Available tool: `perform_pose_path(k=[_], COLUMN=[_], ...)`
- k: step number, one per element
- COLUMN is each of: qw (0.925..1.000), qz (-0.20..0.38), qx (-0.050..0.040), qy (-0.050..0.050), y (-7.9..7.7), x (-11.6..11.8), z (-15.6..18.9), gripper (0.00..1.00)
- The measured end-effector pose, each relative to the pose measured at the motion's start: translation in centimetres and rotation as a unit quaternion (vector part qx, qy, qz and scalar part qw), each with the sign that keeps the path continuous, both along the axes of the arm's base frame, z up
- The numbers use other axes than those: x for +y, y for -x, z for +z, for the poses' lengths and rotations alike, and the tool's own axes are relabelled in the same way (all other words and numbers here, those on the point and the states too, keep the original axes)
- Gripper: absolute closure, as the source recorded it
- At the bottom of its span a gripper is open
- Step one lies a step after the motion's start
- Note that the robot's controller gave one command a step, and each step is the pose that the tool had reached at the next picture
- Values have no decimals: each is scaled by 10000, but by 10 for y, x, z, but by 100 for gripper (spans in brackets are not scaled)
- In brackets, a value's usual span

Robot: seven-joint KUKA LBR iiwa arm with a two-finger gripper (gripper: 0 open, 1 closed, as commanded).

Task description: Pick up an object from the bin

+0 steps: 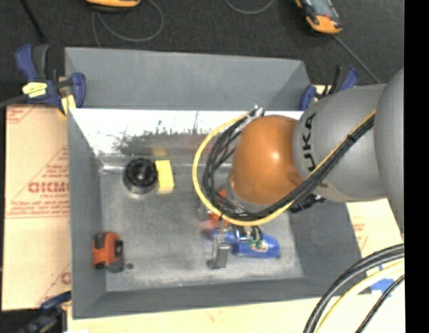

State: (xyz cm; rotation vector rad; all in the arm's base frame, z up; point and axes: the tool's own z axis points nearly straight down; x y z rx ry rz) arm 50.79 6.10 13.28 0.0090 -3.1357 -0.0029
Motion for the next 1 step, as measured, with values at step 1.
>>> perform_pose_path(k=[1], qw=[10000], qz=[-9], qx=[-37], qy=[-4], y=[-2], x=[0], z=[4], gripper=[0])
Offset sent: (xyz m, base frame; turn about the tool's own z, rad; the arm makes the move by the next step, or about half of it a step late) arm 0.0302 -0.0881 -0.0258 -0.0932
